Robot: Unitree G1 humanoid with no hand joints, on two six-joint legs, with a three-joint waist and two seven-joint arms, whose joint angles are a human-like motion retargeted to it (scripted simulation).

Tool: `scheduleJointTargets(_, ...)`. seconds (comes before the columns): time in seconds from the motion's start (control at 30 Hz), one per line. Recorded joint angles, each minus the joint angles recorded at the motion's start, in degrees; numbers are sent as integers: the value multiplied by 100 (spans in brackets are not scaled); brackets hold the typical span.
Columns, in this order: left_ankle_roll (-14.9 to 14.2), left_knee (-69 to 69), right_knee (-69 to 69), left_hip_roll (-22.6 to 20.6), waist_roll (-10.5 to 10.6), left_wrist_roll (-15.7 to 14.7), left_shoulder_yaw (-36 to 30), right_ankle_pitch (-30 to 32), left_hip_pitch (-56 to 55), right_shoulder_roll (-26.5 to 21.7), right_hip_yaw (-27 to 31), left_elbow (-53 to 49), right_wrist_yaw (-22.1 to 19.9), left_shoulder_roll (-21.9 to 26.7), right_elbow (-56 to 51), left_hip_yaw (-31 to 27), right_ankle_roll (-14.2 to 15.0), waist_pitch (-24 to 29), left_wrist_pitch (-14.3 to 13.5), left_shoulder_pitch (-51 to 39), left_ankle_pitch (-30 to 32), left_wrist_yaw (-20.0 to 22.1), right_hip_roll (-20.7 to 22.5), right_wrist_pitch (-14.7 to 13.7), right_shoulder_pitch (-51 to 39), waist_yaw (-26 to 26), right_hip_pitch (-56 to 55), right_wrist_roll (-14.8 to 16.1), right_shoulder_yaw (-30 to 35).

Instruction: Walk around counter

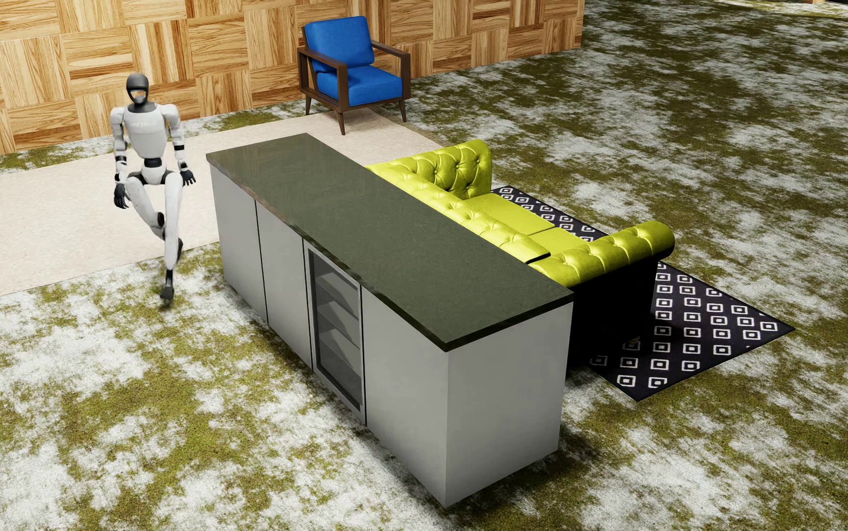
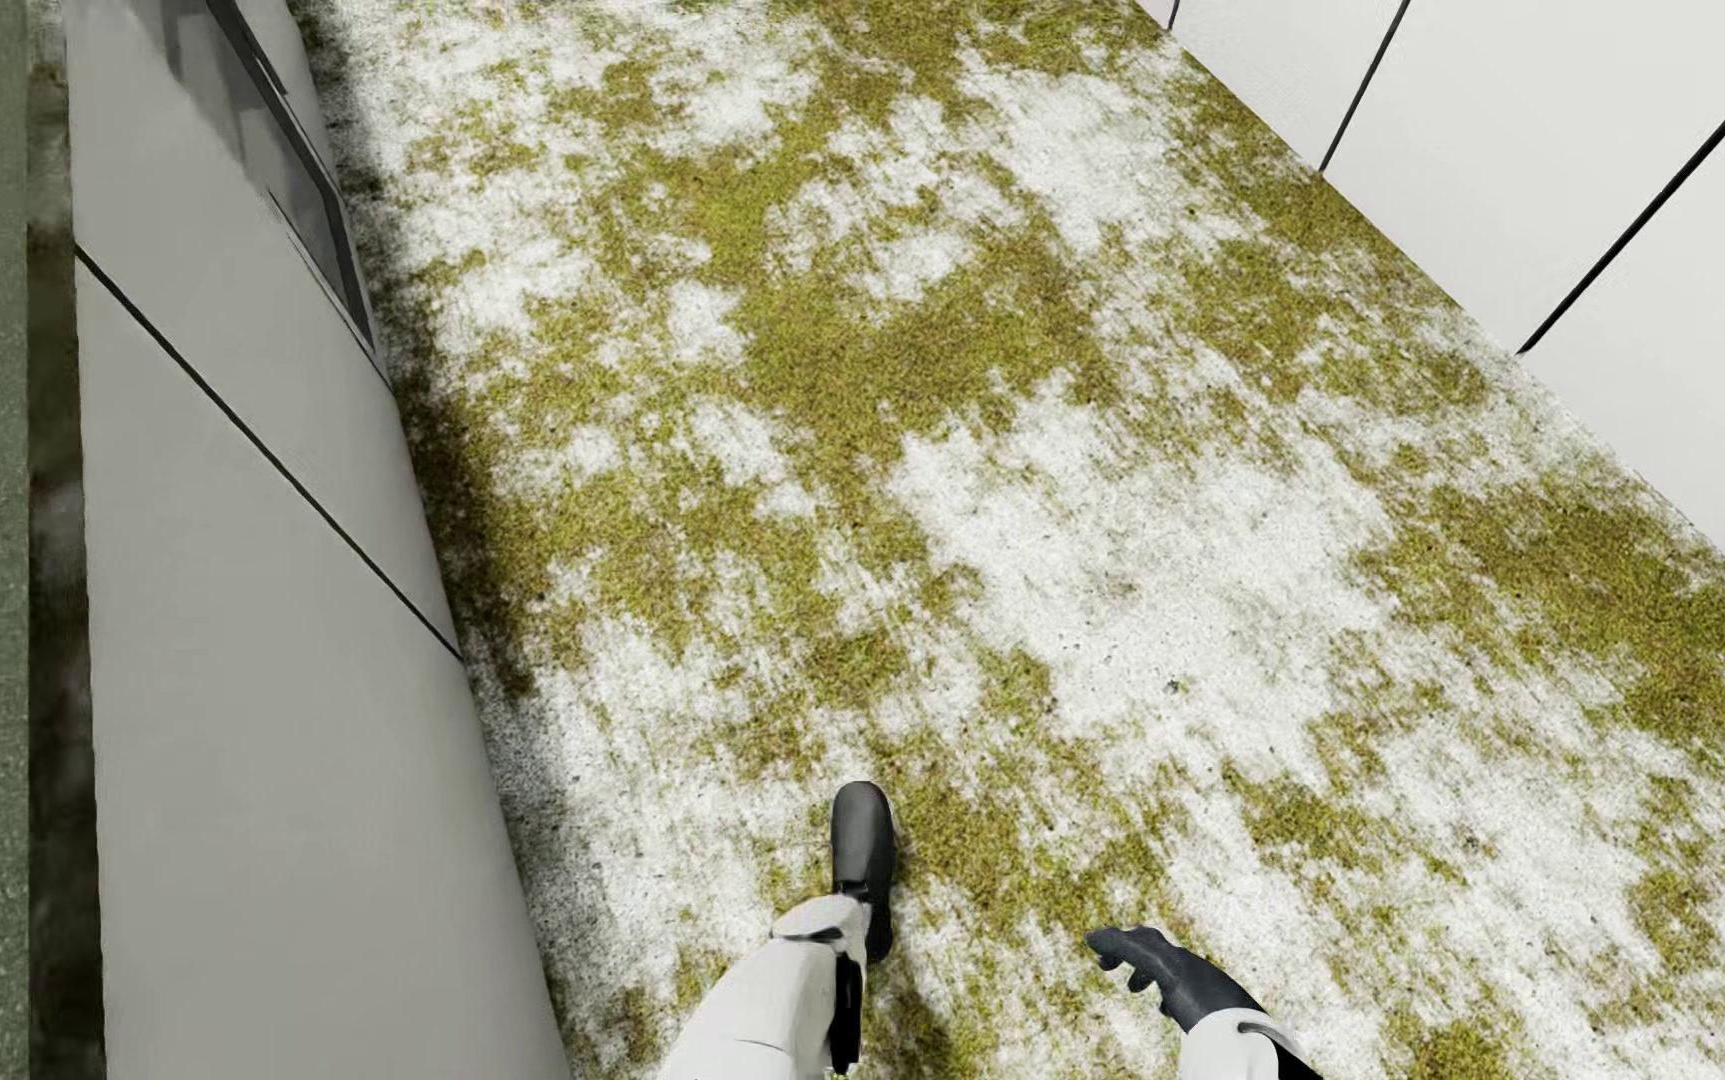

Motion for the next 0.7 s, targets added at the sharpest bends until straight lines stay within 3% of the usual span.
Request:
scheduleJointTargets(0.03, 728, 676, 165, -66, -43, 99, 113, 236, -53, -25, 5, -247, 93, -27, 364, 83, -6, -4, 19, 3, 71, 116, -84, 117, 53, 57, 227, -96, 106)
scheduleJointTargets(0.07, 1233, 1146, 597, -86, -117, 61, 356, 775, -24, -51, 1, -551, 224, -129, 752, 164, 18, -4, 130, 32, 521, 394, -231, 294, 114, 140, 295, -249, 244)
scheduleJointTargets(0.1, 1684, 1651, 1460, -53, -209, -142, 673, 1387, 62, -48, 15, -878, 264, -322, 1178, 312, 258, 4, 243, 118, 605, 715, -459, 403, 232, 216, 148, -388, 341)
scheduleJointTargets(0.13, 1936, 2163, 2654, -23, -303, -698, 1131, 1976, 159, -27, 118, -1105, 354, -605, 1507, 443, 768, 28, 435, 102, 218, 986, -666, 488, 352, 269, -194, -506, 398)
scheduleJointTargets(0.17, 1919, 2450, 3928, -21, -391, -1270, 1489, 2721, 401, -4, 219, -1190, 389, -814, 1706, 565, 1008, 62, 623, -61, -210, 1188, -916, 531, 473, 272, -716, -589, 383)
scheduleJointTargets(0.2, 1907, 2532, 5007, -93, -470, -1754, 1739, 2765, 731, -42, 378, -1058, 407, -883, 1545, 638, 956, 89, 892, -497, -551, 1375, -1121, 541, 678, 232, -1345, -581, 218)
scheduleJointTargets(0.23, 1907, 2418, 5805, -204, -531, -1767, 1692, 2266, 1136, -19, 458, -603, 320, -762, 1334, 661, 725, 104, 1029, -915, -781, 1502, -1361, 490, 922, 157, -1984, -496, -53)
scheduleJointTargets(0.27, 1888, 2175, 6293, -347, -574, -1319, 1341, 2039, 1593, 88, 483, -21, 83, -543, 1100, 632, 601, 110, 1199, -1481, -920, 1449, -1667, 418, 1189, 44, -2611, -345, -394)
scheduleJointTargets(0.3, 1867, 1849, 6463, -496, -603, -455, 648, 1960, 2081, 213, 466, 529, -56, -236, 839, 523, 465, 101, 1163, -2079, -1007, 1247, -1951, 282, 1450, -101, -3176, -169, -702)
scheduleJointTargets(0.33, 1844, 1564, 6343, -640, -618, 337, -28, 1937, 2534, 266, 417, 760, -107, 16, 630, 366, 316, 81, 823, -2615, -1099, 1139, -2178, 192, 1652, -262, -3685, -73, -916)
scheduleJointTargets(0.37, 1818, 1320, 5952, -746, -617, 656, -322, 1906, 2933, 274, 329, 656, -154, 137, 420, 175, 286, 46, 447, -3073, -1204, 1176, -2316, 86, 1801, -416, -4134, -41, -1034)
scheduleJointTargets(0.4, 1789, 1132, 5300, -821, -607, 594, -345, 1866, 3310, 237, 212, 353, -160, 207, 284, -29, 238, 13, 178, -3467, -1334, 1189, -2379, -14, 1902, -550, -4471, -48, -1078)
scheduleJointTargets(0.43, 1762, 991, 4406, -903, -599, 259, -256, 1932, 3650, 198, 122, -38, -145, 207, 155, -219, 235, -8, -23, -3823, -1484, 1249, -2395, -114, 2000, -649, -4731, -100, -1104)
scheduleJointTargets(0.47, 1724, 865, 3255, -948, -595, -204, -177, 1990, 3951, 212, 98, -460, -155, 224, 61, -382, 516, -27, -159, -4145, -1644, 1277, -2293, -148, 2059, -709, -4898, -133, -1159)
scheduleJointTargets(0.53, 1615, 527, 171, -1003, -593, -959, -297, 2137, 4544, 296, 378, -1398, -67, 414, 34, -607, 805, -72, -362, -4613, -1868, 1365, -1889, -104, 2099, -744, -4827, -167, -1267)
scheduleJointTargets(0.57, 1584, 376, -853, -1015, -597, -1203, -394, 1861, 4859, 329, 432, -1875, 41, 521, 64, -671, 1026, -79, -371, -4730, -1932, 1446, -1744, -98, 2112, -725, -4852, -153, -1291)
scheduleJointTargets(0.6, 1583, 342, -1097, -999, -614, -1381, -449, 1741, 5139, 321, -66, -2324, 235, 618, 135, -654, 1537, -77, -357, -4728, -1920, 1528, -1676, -103, 2096, -684, -4922, -206, -1241)
scheduleJointTargets(0.63, 1523, 457, -753, -943, -605, -1595, -460, 1874, 5405, 281, -393, -2684, 407, 666, 211, -578, 1271, -75, -338, -4629, -1799, 1539, -1637, -118, 2069, -688, -4946, -353, -1155)
scheduleJointTargets(0.67, 1496, 694, -143, -807, -561, -1849, -474, 1946, 5590, 296, -304, -2906, 465, 670, 260, -538, 879, -79, -314, -4477, -1544, 1536, -1510, -111, 2085, -740, -4977, -507, -1137)
scheduleJointTargets(0.7, 1404, 1150, 298, -625, -491, -1851, -568, 2546, 5646, 443, -337, -2968, 375, 725, 268, -542, 400, -84, -225, -4316, -1044, 1523, -1423, -52, 2149, -788, -4949, -526, -1283)
